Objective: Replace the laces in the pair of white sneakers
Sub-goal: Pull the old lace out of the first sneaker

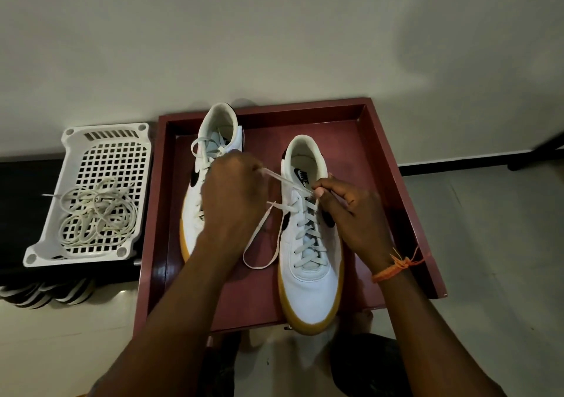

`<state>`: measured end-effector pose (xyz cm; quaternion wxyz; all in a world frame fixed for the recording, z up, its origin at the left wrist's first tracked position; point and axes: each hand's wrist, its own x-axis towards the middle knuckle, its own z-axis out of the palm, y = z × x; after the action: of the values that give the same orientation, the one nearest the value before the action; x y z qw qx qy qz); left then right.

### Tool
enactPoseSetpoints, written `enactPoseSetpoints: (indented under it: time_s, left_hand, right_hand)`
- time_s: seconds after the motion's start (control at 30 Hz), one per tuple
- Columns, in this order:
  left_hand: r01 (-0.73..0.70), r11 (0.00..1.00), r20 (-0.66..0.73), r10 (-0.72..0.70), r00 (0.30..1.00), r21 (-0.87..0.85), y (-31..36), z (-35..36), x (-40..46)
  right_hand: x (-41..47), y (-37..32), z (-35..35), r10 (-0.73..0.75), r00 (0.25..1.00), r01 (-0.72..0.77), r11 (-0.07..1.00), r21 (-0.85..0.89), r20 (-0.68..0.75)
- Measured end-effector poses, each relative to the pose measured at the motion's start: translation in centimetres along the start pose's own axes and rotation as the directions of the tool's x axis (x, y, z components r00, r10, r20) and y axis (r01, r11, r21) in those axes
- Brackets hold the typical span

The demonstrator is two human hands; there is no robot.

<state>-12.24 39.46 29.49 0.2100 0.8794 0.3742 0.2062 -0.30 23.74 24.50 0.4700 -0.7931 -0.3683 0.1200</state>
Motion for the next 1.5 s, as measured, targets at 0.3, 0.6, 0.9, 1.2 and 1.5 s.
enactPoseSetpoints:
  time_s: [0.3, 0.6, 0.9, 1.2, 1.5]
  left_hand:
    - [-0.222, 0.939, 0.103, 0.256, 0.961, -0.262, 0.9, 1.9, -0.3]
    - [-0.373, 0.917, 0.155, 0.392, 0.907, -0.141, 0.5, 2.7, -0.5]
    - [-0.441, 0.886, 0.188, 0.462, 0.867, -0.145, 0.6, 2.4, -0.6]
    - [0.154, 0.942, 0.214, -0.223, 0.951, 0.299, -3.1, 0.6, -0.4]
    - [-0.340, 0.919, 0.247, 0.383, 0.890, -0.199, -1.6, 2.3, 0.5]
  right_hand:
    - [0.0, 0.0, 0.2, 0.022, 1.000, -0.022, 0.999, 0.035, -0.012]
    - [-0.1, 0.1, 0.2, 0.001, 1.000, -0.001, 1.000, 0.005, -0.012]
    - [0.1, -0.1, 0.1, 0.018, 1.000, -0.018, 1.000, -0.019, 0.008]
    - [-0.1, -0.5, 0.0, 0.043, 0.998, -0.040, 0.998, 0.049, -0.046]
    - [-0.3, -0.6, 1.3, -0.079, 0.995, 0.089, 0.979, -0.184, 0.061]
